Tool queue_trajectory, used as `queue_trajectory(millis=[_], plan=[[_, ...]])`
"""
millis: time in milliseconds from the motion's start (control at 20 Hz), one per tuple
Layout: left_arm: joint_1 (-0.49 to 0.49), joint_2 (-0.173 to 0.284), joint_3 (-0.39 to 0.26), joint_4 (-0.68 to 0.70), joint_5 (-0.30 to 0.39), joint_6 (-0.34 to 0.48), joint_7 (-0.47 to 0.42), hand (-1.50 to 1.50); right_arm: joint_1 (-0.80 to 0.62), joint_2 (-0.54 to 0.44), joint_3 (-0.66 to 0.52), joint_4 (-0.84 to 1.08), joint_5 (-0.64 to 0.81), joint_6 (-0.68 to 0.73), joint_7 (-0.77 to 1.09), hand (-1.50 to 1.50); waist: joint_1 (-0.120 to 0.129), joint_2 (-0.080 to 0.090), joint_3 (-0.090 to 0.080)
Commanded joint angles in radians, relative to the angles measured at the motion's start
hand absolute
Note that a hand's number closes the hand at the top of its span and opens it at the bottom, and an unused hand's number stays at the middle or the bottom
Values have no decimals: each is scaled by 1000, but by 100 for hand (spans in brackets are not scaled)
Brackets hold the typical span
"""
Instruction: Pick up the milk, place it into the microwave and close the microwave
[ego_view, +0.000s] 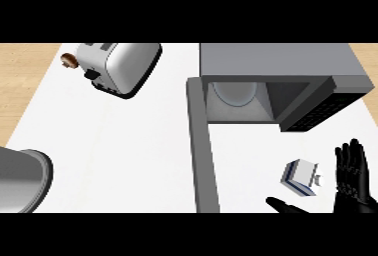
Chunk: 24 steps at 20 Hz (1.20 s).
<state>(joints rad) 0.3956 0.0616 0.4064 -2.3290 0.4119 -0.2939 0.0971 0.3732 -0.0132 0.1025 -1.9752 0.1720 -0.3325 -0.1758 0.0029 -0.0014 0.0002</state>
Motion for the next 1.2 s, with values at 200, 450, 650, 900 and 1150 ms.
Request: queue_trajectory(millis=[200,450,650,900,1150], plan=[[54,19,94,-16,110,-90,-6,-150,-38,-14,-139,209,-88,-11,-117,-150,4,0,0],[14,33,130,-30,125,-62,42,-150,-48,-37,-214,337,-157,28,-222,-150,2,0,0],[68,-58,53,-94,47,-68,21,-150,-37,-51,-246,459,-194,89,-354,-150,3,0,0],[56,-11,160,-19,145,-139,5,-150,-132,-57,-299,685,-234,137,-486,-150,6,0,0],[40,-33,173,-15,138,-144,17,-150,-177,-47,-307,831,-208,127,-573,-150,4,1,0]])
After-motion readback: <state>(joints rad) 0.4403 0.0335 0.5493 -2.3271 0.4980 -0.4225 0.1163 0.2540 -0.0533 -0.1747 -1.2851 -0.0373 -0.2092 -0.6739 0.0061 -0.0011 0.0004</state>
